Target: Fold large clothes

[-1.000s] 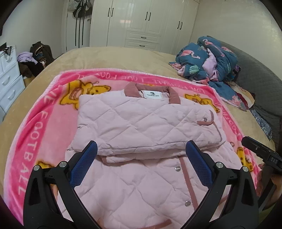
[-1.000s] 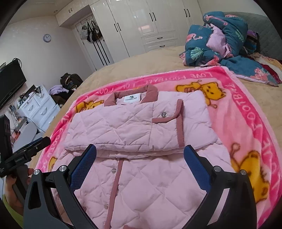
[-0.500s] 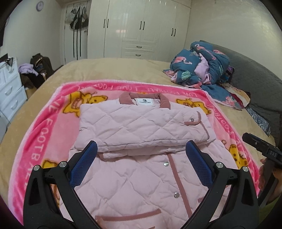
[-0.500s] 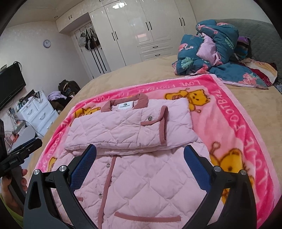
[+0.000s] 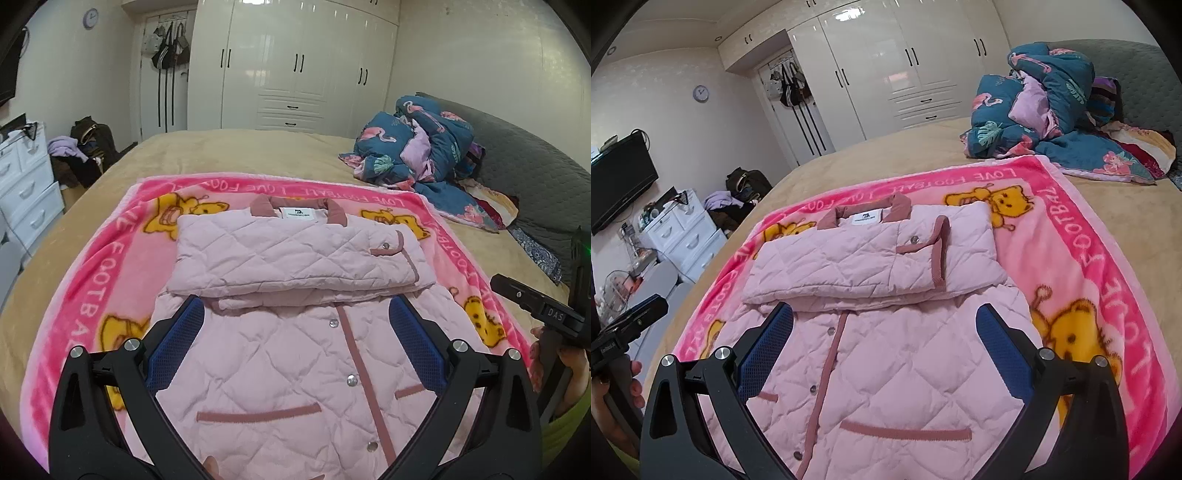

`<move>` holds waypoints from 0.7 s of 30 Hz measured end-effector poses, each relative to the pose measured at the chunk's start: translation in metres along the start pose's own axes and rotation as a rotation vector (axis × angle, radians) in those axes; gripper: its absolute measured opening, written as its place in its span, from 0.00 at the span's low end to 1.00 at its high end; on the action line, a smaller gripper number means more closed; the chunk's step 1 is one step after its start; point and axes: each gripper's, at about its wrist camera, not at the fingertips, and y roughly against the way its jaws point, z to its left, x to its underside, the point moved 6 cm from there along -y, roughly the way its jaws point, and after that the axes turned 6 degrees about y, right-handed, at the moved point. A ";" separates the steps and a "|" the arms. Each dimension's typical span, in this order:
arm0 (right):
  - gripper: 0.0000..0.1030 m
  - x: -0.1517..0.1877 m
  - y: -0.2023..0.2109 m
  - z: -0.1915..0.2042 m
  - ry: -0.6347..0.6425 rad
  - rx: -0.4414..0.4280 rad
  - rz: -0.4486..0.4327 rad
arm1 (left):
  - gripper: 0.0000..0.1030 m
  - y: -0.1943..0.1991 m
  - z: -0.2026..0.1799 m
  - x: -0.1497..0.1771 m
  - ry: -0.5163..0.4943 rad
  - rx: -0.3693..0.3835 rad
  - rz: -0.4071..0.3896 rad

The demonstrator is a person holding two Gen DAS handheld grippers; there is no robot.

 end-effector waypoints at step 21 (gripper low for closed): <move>0.96 0.036 0.029 0.007 0.060 -0.027 0.053 | 0.91 0.032 0.009 0.046 0.046 -0.048 0.031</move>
